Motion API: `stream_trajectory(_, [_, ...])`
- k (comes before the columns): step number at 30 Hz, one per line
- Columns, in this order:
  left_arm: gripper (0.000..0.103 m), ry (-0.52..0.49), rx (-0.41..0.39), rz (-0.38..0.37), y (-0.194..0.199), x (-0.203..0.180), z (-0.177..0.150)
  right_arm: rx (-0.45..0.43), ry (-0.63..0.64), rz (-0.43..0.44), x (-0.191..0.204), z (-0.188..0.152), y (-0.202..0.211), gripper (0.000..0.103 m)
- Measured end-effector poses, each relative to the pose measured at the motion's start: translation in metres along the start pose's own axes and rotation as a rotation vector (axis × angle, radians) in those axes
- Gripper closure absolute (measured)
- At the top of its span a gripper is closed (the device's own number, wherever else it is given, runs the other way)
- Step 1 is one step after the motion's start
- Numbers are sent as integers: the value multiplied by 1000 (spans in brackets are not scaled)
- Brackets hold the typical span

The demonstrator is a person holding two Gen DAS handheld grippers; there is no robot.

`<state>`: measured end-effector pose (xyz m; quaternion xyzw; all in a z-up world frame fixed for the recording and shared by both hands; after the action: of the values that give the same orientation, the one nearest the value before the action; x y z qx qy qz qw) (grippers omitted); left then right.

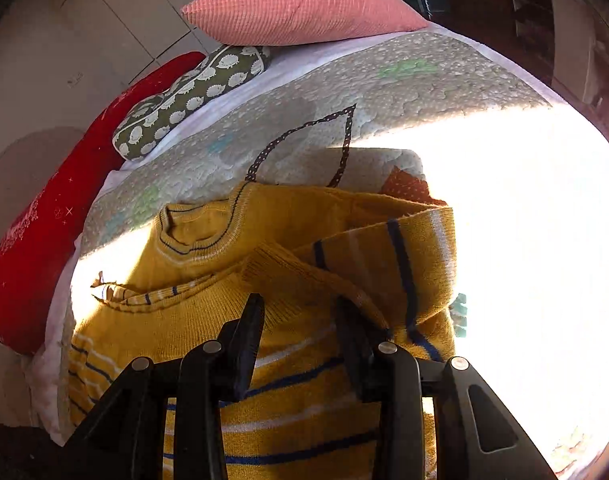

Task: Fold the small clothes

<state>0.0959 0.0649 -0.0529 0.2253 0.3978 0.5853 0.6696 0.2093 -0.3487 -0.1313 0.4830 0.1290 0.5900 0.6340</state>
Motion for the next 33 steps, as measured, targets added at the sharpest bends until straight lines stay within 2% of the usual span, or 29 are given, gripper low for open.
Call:
stream_trajectory(3, [53, -48, -31, 28, 5, -9, 0, -60, 4, -33, -7, -5, 29, 60])
stream_trajectory(7, [49, -107, -60, 41, 11, -22, -3, -93, -19, -3, -20, -31, 66, 59])
stream_trajectory(15, [48, -140, -64, 54, 14, -31, -10, -104, -4, 31, -25, -94, 102, 54])
stream_trajectory(26, [46, -99, -73, 42, 31, -18, -21, -64, 119, 102, 38, -139, 101, 52])
stream_trajectory(30, [39, -49, -56, 19, 28, 0, -25, -26, 213, 126, 77, -160, 92, 49])
stream_trajectory(33, [39, 19, -30, -30, 17, 20, -18, -3, 346, 132, 117, -175, 80, 46])
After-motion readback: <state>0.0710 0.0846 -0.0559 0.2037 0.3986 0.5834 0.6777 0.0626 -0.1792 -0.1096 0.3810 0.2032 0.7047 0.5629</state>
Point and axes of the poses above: each gripper's, at about its wrist camera, not at the fingertips, and y roughly against the way its jaws point, x to its left, z to its top, the point moved 6 cm from there along -y, roughly the way its jaws point, and after that the axes turned 4 degrees about -z, right-handed, at the moved point
